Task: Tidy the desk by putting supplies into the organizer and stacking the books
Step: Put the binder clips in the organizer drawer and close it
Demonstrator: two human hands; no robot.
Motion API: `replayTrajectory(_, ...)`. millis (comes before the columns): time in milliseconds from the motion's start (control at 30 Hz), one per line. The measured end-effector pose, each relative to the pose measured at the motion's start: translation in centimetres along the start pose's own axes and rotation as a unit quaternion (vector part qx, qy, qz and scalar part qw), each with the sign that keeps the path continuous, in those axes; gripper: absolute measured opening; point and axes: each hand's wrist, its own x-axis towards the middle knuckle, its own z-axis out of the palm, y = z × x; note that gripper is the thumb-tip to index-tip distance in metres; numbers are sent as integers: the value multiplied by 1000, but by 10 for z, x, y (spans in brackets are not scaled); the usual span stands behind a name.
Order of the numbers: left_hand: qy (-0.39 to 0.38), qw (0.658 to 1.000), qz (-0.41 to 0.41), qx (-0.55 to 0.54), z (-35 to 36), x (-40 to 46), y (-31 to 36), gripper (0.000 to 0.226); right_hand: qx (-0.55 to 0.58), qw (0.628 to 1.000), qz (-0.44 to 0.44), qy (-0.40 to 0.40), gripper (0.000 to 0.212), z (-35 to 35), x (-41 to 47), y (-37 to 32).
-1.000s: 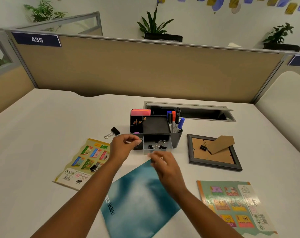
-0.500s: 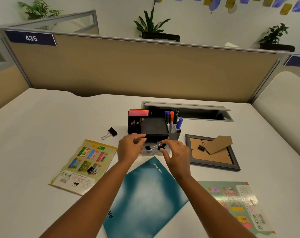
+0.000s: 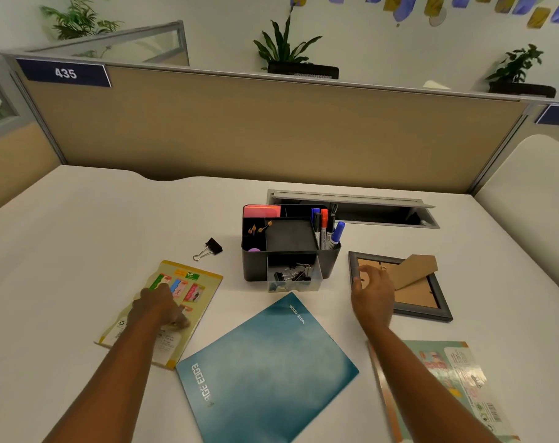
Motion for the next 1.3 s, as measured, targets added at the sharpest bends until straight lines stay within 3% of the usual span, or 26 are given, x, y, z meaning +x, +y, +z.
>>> replayTrajectory(100,1,1000,12,7,0,-1,1,75,-148,981,0,-124,38,-7,19,20)
replayTrajectory(200,11,1000,16,12,2,2,5,62,-279,936,-66,-204,46,-9,33,38)
replayTrajectory(333,19,1000,16,-3,2,2,7,53,-315,922,-107,-197,41,-12,37,37)
replayTrajectory(433,-4,999,26,-31,3,2,7,51,-273,941,-108,-167,29,-9,36,38)
replayTrajectory(533,-29,988,54,-144,-1,-1,9,10,-214,960,-97,-150,25,-7,34,41)
replayTrajectory(567,-17,977,75,-199,-3,-4,12,12,-190,968,-91,-139,24,-6,34,42)
replayTrajectory(633,1,943,131,-306,-5,-11,22,25,-114,986,-66,-101,23,-7,33,41)
replayTrajectory(700,-15,887,191,-421,-11,-27,41,19,-22,998,-36,-44,22,-8,31,34)
replayTrajectory(767,-13,845,250,-472,-17,-43,64,17,46,996,-77,15,20,-12,26,17)
replayTrajectory(867,7,823,315,-472,-17,-58,97,22,115,974,-195,10,19,-18,18,-20)
replayTrajectory(1067,94,836,375,-389,6,-63,138,17,75,917,-368,-137,24,-10,-5,-46)
replayTrajectory(1200,117,838,403,-350,19,-60,142,24,4,902,-417,-112,23,-2,-7,-42)
replayTrajectory(1300,191,807,437,-348,23,-57,137,22,-40,898,-430,-82,28,2,-8,-41)
